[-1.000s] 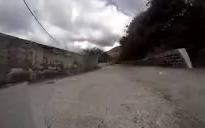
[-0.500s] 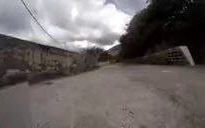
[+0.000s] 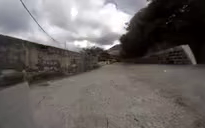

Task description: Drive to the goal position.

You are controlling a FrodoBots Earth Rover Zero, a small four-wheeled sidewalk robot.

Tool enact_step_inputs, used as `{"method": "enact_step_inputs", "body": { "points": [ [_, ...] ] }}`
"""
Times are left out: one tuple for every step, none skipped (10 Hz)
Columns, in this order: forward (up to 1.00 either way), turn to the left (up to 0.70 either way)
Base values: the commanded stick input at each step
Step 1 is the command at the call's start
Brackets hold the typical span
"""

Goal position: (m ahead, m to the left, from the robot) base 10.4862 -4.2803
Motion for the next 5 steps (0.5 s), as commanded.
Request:
{"method": "enact_step_inputs", "body": {
  "points": [
    [0.3,0.0],
    [0.3,0.0],
    [0.3,0.0],
    [0.3,0.0],
    [0.3,0.0]
  ]
}}
